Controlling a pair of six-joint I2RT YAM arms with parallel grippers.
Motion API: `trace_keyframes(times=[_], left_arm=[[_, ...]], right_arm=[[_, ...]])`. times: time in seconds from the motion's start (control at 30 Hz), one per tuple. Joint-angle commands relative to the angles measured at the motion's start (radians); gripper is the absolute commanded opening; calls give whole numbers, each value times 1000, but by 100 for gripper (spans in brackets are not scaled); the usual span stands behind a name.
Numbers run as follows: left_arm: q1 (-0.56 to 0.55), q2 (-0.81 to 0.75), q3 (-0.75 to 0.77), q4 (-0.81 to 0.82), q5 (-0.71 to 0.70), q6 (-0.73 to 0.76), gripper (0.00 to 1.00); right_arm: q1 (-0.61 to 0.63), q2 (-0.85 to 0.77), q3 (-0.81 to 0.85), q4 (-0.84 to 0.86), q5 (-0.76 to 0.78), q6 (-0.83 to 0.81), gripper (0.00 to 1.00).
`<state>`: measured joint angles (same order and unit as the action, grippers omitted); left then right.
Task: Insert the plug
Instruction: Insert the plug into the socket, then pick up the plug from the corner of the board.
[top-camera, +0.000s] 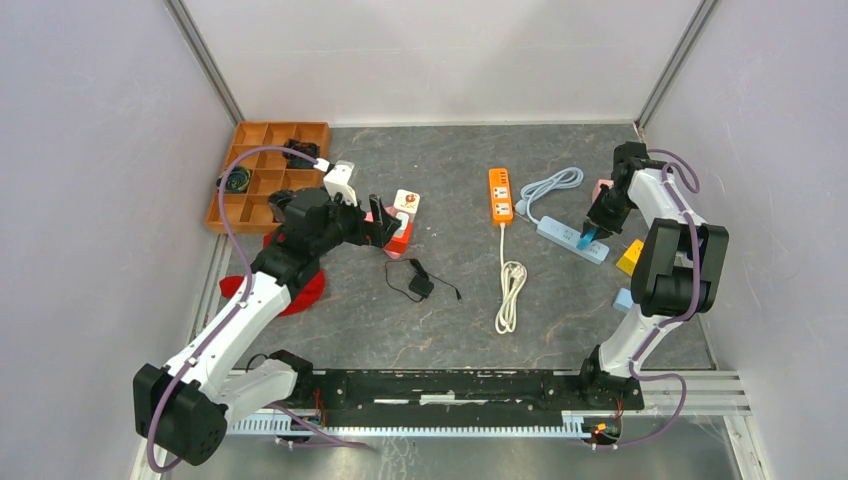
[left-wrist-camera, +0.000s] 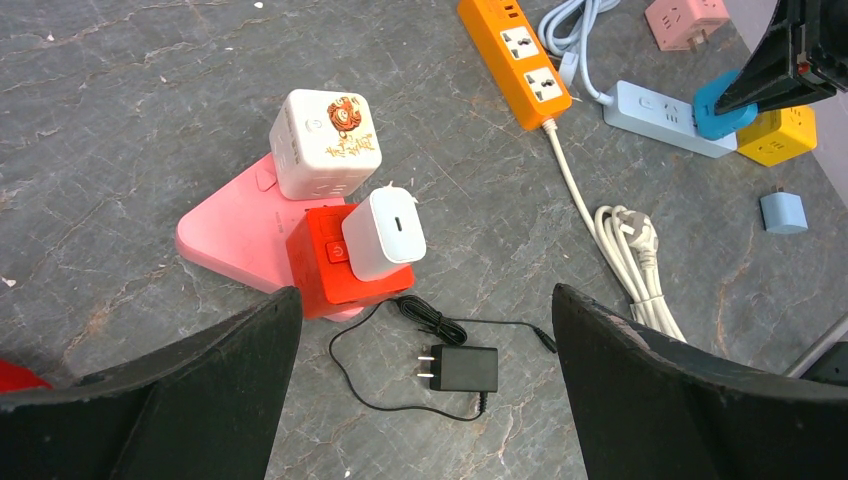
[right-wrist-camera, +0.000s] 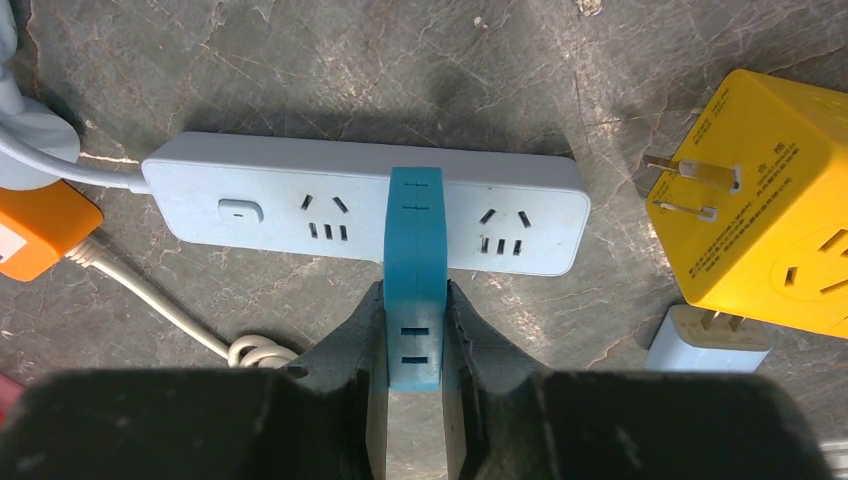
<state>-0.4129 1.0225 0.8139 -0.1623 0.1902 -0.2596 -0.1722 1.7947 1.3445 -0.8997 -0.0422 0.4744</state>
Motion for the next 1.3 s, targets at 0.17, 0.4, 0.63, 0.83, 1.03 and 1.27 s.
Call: trace_keyframes(times=[0.17,0.4,0.63,0.83,1.03,1.27], left_arm=[[-3,-19,-3,40,10,49,100],[-4,-28,-6,39,10,50,100],[-3,-46,-10,38,13,51,100],[-4,-53,-2,27,5,46,100],[-4,-69,-11,22,-110,-15,100],[-4,-111,-38,30,-136,-14,100]], right_arm=[[5,47,-18,21,63,-1,0],[5,-7,79,-6,45,-11,40],[6,-89,120,-11,-14,1,75],[39,-188,39,158,-98,-61,97],[225,-201,33,289,71,-171,97],[244,-110,29,428,339,-318,92]])
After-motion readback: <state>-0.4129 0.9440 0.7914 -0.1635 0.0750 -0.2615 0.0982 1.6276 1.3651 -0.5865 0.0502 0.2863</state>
